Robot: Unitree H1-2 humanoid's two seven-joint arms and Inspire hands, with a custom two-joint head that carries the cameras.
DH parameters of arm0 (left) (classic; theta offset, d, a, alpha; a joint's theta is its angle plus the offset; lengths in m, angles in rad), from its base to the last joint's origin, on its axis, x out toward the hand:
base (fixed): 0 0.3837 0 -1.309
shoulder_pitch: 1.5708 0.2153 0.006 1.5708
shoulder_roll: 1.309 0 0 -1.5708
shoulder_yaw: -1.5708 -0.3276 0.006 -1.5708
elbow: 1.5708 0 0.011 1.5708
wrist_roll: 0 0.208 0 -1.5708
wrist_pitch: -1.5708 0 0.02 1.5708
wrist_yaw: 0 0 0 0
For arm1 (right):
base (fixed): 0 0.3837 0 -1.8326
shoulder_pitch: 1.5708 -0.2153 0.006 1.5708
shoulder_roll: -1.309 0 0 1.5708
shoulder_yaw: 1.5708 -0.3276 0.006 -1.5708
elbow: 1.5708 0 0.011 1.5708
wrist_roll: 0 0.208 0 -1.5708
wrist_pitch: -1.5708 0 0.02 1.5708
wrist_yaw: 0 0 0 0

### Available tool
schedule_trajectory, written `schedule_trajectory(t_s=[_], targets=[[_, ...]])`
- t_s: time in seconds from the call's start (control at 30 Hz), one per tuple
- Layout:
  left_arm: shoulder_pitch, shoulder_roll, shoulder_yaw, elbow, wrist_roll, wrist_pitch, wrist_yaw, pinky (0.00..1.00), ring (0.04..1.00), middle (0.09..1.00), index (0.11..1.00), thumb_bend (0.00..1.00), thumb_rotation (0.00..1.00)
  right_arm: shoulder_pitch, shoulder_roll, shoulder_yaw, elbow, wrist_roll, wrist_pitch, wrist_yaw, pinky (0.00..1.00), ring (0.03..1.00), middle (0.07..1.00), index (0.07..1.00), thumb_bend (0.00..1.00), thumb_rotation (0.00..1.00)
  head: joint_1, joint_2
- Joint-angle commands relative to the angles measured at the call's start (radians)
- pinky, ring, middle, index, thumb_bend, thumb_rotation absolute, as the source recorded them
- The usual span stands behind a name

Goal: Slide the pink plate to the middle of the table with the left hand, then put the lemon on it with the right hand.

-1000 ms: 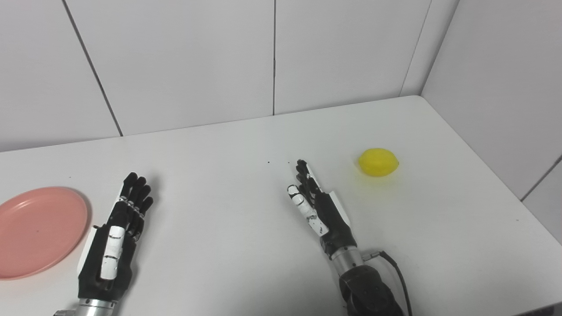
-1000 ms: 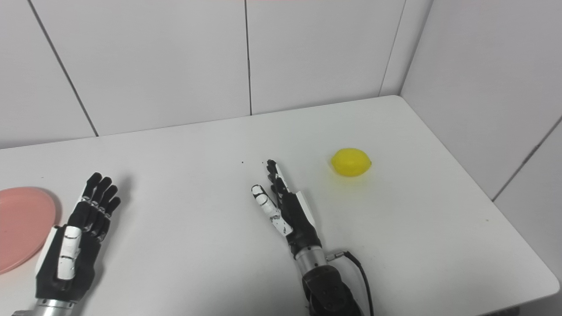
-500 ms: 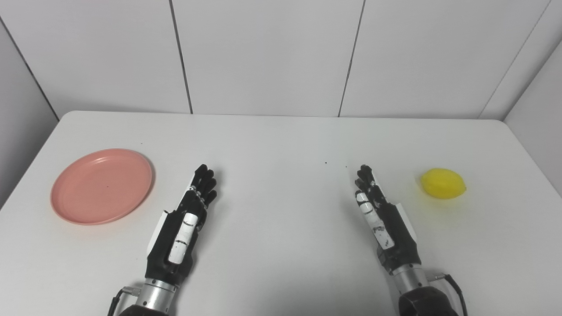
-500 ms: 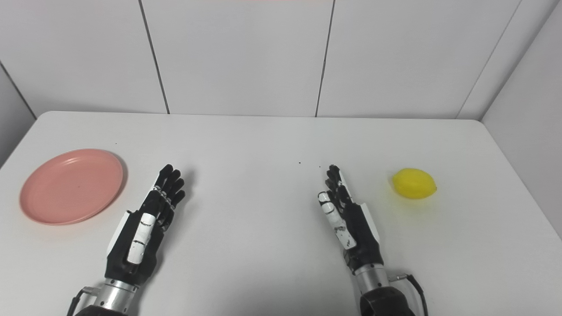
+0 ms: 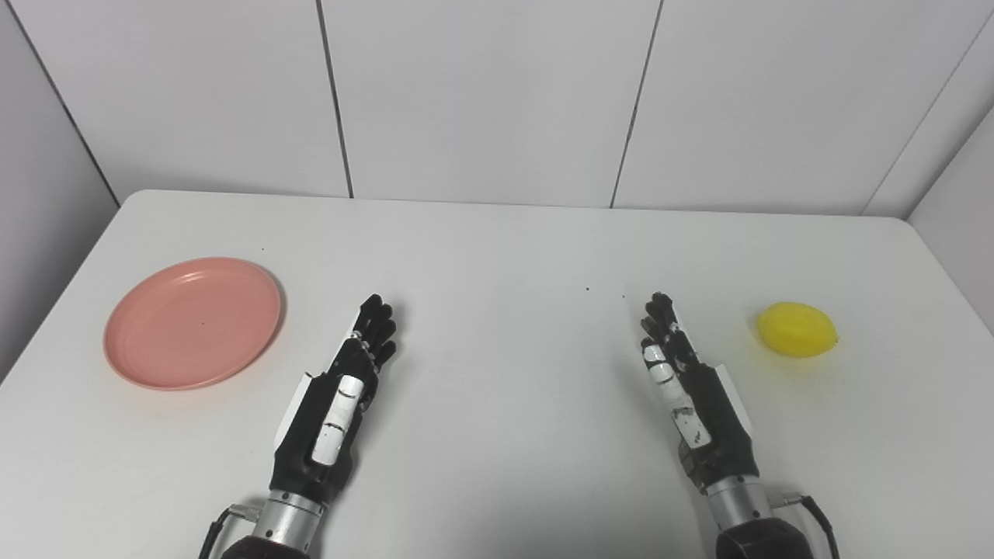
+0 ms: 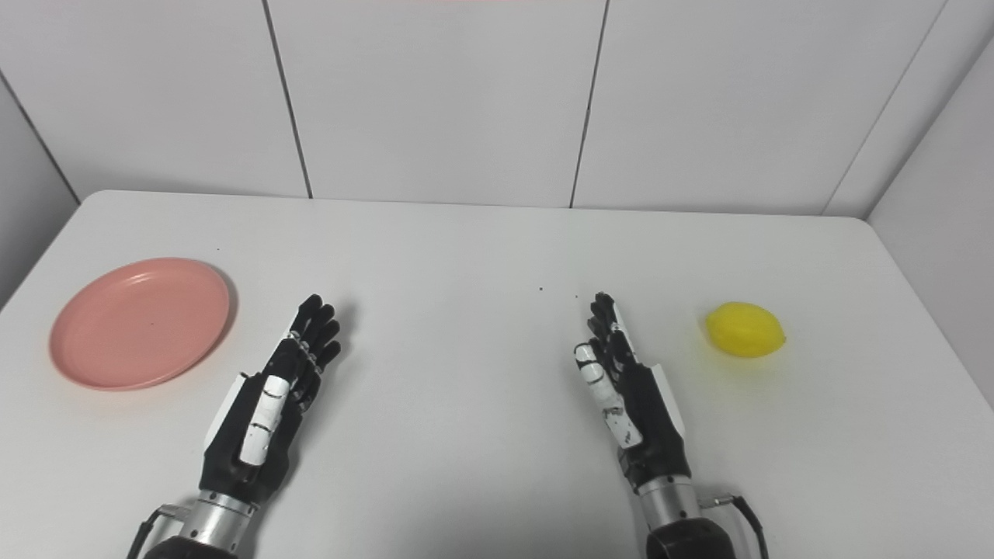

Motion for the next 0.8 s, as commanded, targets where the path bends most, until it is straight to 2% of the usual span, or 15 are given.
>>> schedule_trajectory(t_s=[0.0, 0.13, 0.77], targets=[[0.008, -0.002, 0.002, 0.0, 0.027, -0.007, 0.018, 1.0, 1.0, 1.0, 1.0, 0.71, 0.91, -0.025, 0.007, -0.002, -0.016, 0.002, -0.017, -0.001, 1.0, 1.0, 1.0, 1.0, 0.59, 0.81, 0.002, 0.001], [0.01, -0.003, -0.003, -0.008, 0.033, 0.005, 0.025, 1.0, 1.0, 1.0, 1.0, 0.71, 0.93, -0.03, 0.006, 0.002, -0.009, -0.015, -0.026, -0.003, 1.0, 1.0, 1.0, 1.0, 0.59, 0.84, -0.001, 0.003], [-0.008, 0.008, 0.006, -0.011, 0.019, 0.054, 0.019, 1.0, 1.0, 1.0, 1.0, 0.66, 1.0, -0.045, 0.023, -0.012, -0.007, -0.007, -0.021, -0.01, 1.0, 1.0, 1.0, 1.0, 0.59, 0.81, -0.006, 0.019]])
